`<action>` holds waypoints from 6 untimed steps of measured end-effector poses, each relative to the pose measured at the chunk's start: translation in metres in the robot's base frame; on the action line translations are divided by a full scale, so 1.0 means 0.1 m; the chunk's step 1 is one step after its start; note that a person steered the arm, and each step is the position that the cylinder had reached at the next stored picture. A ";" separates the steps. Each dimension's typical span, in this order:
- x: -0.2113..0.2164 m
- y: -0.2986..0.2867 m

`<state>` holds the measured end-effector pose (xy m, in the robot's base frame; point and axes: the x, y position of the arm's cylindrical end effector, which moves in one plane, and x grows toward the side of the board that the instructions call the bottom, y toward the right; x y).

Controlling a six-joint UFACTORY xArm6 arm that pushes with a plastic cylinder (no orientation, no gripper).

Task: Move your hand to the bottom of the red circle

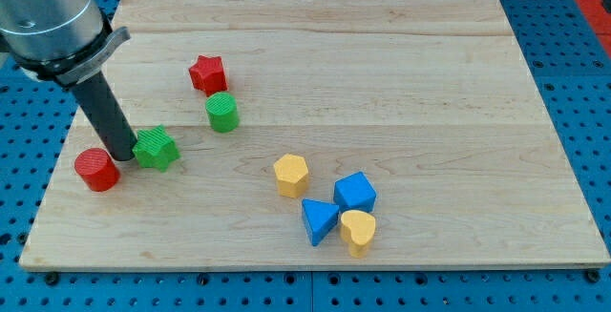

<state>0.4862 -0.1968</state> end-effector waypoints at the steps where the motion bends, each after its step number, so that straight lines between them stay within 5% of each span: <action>1: 0.63 0.25; 3: 1.32 -0.15; 6: 1.12 -1.06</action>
